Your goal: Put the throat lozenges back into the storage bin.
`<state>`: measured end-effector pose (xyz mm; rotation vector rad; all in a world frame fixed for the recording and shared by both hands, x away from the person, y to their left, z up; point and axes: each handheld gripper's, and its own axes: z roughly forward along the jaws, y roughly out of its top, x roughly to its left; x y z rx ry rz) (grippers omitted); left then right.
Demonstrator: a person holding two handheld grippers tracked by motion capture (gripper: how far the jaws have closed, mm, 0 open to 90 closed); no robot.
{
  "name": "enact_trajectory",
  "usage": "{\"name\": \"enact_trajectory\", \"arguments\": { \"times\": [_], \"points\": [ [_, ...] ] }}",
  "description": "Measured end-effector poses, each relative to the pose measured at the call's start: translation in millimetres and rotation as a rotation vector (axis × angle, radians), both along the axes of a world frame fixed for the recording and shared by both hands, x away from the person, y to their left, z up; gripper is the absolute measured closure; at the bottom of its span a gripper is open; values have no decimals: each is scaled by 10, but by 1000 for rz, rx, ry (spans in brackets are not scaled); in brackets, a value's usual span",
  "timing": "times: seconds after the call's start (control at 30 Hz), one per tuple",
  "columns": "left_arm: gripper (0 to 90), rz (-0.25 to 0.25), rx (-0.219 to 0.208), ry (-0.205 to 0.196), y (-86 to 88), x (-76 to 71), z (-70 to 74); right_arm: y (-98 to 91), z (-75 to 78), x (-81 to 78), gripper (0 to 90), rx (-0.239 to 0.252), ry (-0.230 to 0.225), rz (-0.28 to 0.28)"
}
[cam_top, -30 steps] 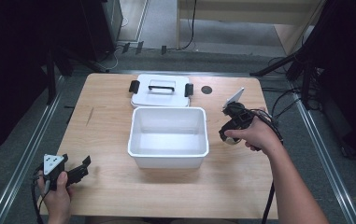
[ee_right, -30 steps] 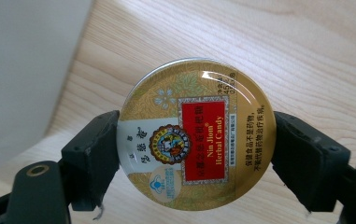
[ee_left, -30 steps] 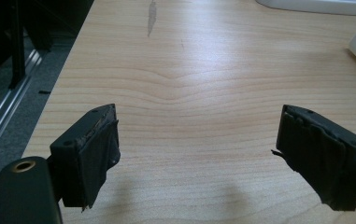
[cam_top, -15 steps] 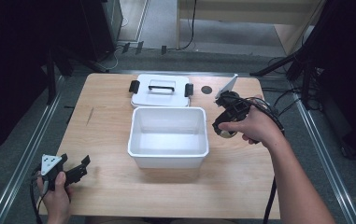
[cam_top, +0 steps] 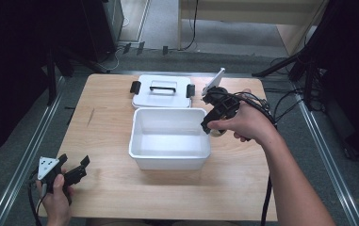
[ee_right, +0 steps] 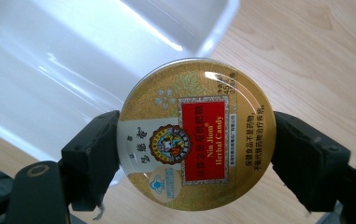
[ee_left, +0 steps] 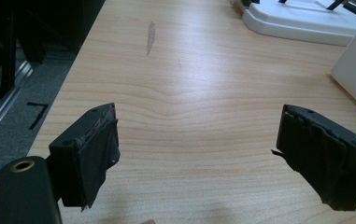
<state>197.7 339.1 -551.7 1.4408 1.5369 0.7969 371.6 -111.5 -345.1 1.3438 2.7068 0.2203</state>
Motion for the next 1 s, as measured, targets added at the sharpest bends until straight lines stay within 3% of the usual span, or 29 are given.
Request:
{"name": "enact_trajectory", "arguments": {
  "times": [0.2,0.43,0.47,0.5,0.57,0.67,0.77,1.0],
  "points": [
    [136,2,-2,-1,7,-1,0,183,17,-58,203,59,-44,134],
    [137,1,-4,-1,8,2,-1,278,-43,-69,203,80,-85,286],
    [137,1,-4,-1,8,2,-1,278,-43,-69,203,80,-85,286],
    [137,1,-4,-1,8,2,-1,300,-78,-82,203,81,-95,366],
    [137,1,-6,0,8,2,-1,314,-102,-97,203,82,-115,429],
    [137,0,-7,0,8,2,-1,335,-156,-132,203,62,-149,545],
    [138,0,-7,0,9,3,-2,339,-229,-147,203,16,-162,623],
    [138,1,-9,1,8,6,-2,363,-343,-160,203,-22,-155,707]
  ]
}}
